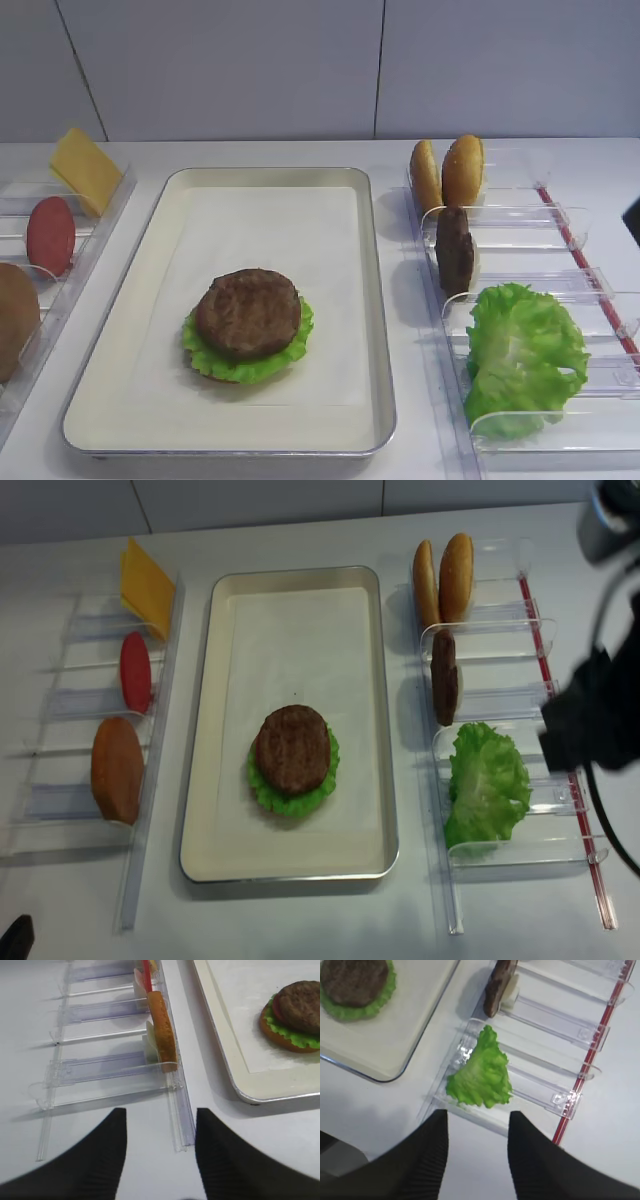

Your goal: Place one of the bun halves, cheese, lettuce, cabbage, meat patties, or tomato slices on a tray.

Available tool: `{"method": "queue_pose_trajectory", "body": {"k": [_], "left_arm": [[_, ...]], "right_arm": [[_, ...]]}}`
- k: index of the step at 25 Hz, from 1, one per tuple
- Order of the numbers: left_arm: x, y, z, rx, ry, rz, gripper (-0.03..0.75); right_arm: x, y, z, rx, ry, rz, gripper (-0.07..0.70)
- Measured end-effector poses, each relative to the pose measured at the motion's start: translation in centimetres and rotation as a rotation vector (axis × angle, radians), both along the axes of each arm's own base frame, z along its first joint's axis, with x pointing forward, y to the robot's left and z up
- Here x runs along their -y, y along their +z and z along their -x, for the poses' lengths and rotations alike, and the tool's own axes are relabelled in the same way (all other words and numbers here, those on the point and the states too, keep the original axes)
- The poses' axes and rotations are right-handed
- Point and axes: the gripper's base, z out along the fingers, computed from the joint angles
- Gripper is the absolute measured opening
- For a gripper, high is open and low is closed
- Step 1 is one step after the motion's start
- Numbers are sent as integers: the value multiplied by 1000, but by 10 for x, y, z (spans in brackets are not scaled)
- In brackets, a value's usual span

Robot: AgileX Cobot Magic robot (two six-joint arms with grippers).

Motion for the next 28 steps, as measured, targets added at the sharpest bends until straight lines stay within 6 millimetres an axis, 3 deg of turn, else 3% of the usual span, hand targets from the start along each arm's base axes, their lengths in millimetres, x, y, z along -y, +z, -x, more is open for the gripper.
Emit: {"method": "queue_pose_trajectory", "body": {"k": [9,20,28], "left_arm": [[0,0,0,0,0,0,328],[0,0,0,0,0,0,328],[0,0,0,0,0,0,328]], "right_arm": [[35,-38,46,41,-11,39,284],[92,-73,122,339,-46,-77,281],[99,-93,133,407,-80,-63,281]]}}
